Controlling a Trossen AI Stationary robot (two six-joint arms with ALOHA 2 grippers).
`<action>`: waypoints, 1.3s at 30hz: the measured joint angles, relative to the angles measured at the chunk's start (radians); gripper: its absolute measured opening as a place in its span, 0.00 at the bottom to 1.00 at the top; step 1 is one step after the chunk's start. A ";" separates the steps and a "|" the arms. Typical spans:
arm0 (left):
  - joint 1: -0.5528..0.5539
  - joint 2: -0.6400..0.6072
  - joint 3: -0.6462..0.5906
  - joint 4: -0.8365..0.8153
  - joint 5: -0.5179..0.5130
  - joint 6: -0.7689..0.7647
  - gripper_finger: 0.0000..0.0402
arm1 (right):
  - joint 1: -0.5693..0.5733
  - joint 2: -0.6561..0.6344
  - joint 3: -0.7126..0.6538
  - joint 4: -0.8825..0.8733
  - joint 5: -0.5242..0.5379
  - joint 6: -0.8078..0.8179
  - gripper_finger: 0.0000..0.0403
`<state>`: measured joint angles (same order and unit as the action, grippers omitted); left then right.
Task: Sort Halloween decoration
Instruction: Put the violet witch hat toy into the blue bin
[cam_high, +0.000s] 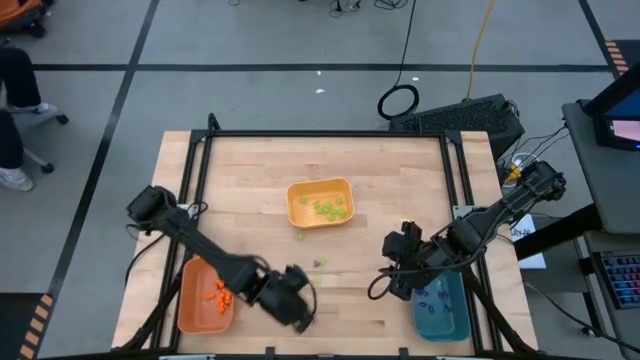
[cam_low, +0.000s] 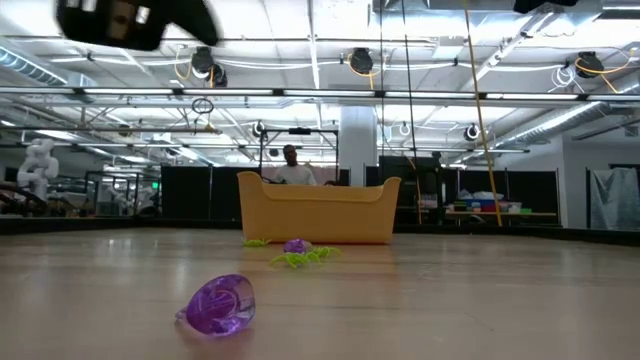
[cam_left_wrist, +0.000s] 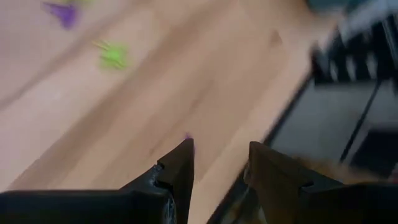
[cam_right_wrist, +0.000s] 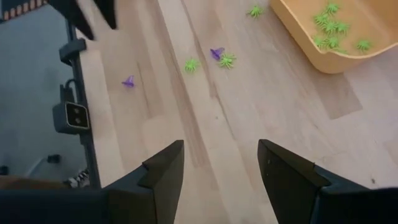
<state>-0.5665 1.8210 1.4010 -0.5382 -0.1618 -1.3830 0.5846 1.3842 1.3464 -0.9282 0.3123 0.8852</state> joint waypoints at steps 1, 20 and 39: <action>-0.019 0.000 0.000 0.002 0.001 0.047 0.38 | 0.000 0.000 0.000 -0.007 -0.002 -0.009 0.48; -0.105 0.211 -0.001 0.192 -0.055 1.077 0.38 | 0.044 0.000 0.000 -0.021 -0.029 0.041 0.48; -0.041 0.298 0.000 0.219 0.033 1.085 0.38 | 0.124 0.000 0.000 -0.020 -0.023 0.177 0.48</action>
<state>-0.6071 2.1186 1.4006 -0.3191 -0.1292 -0.2983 0.7090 1.3842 1.3464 -0.9485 0.2898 1.0622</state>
